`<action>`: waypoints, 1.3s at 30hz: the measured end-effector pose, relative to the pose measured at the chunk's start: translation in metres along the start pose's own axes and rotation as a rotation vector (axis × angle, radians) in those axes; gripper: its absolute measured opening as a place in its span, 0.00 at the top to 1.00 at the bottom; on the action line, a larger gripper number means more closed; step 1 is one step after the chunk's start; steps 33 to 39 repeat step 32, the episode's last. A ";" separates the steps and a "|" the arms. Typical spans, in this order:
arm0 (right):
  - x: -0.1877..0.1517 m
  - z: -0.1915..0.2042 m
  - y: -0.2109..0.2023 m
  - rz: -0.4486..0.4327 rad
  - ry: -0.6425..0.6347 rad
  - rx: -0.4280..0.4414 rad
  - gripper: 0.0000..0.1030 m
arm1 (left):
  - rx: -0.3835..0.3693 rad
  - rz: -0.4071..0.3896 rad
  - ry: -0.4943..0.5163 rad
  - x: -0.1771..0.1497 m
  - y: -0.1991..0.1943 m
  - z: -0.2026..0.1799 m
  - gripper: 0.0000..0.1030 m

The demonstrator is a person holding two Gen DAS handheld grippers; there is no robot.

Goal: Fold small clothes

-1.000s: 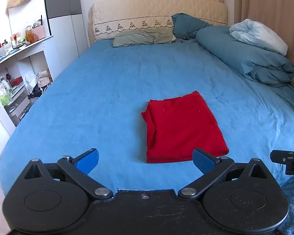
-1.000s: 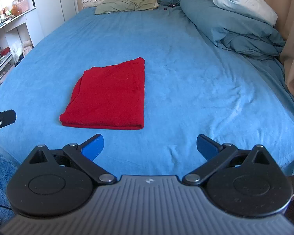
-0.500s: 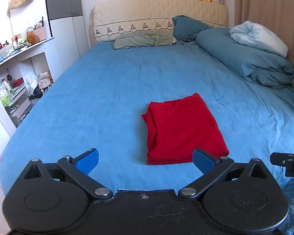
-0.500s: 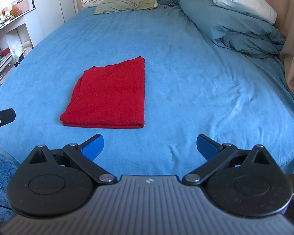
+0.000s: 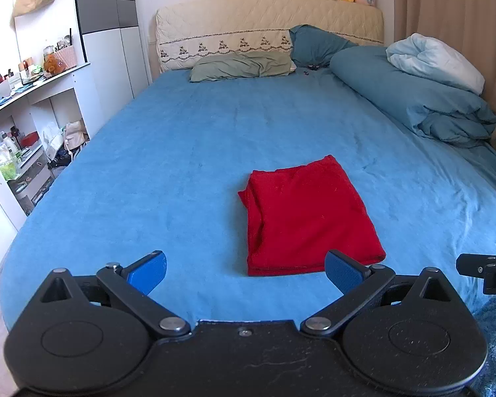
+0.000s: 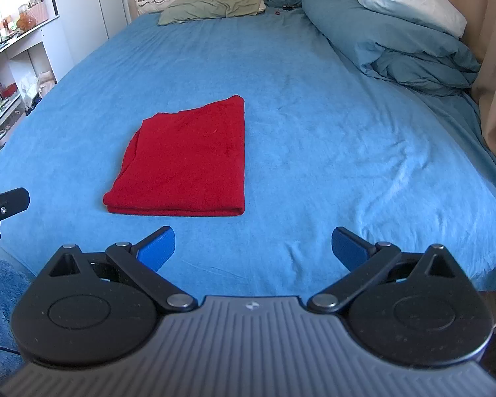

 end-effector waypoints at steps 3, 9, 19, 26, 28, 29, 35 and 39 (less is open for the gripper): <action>0.000 0.000 0.000 0.001 0.000 0.000 0.00 | -0.002 -0.002 -0.002 0.001 0.000 0.000 0.00; 0.000 -0.001 0.000 -0.001 0.000 0.000 0.00 | -0.009 -0.004 -0.010 0.000 -0.001 -0.001 0.00; 0.001 -0.001 0.000 -0.002 0.001 0.000 0.00 | -0.010 -0.010 -0.023 0.001 -0.002 0.003 0.00; 0.002 0.000 -0.001 0.004 0.007 -0.002 0.00 | -0.014 0.000 -0.038 -0.001 0.002 0.006 0.00; 0.003 0.001 -0.001 0.006 0.011 -0.002 0.00 | -0.025 -0.018 -0.022 0.000 0.002 0.004 0.00; 0.003 0.001 0.000 0.008 0.012 -0.004 0.00 | -0.019 -0.026 -0.014 0.000 0.001 0.003 0.00; 0.004 0.001 0.003 0.012 0.016 -0.006 0.00 | -0.008 -0.034 -0.005 0.001 0.001 0.002 0.00; 0.004 0.001 0.003 0.012 0.016 -0.006 0.00 | -0.008 -0.034 -0.005 0.001 0.001 0.002 0.00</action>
Point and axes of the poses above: each gripper's, at about its wrist camera, not at the fingertips, and y roughly the way its jaws point, z to its left, x to its top, the point moved 9 cm from there along y, roughly the way its jaws point, and after that the axes turned 4 degrees about x, right-handed, at the moved point
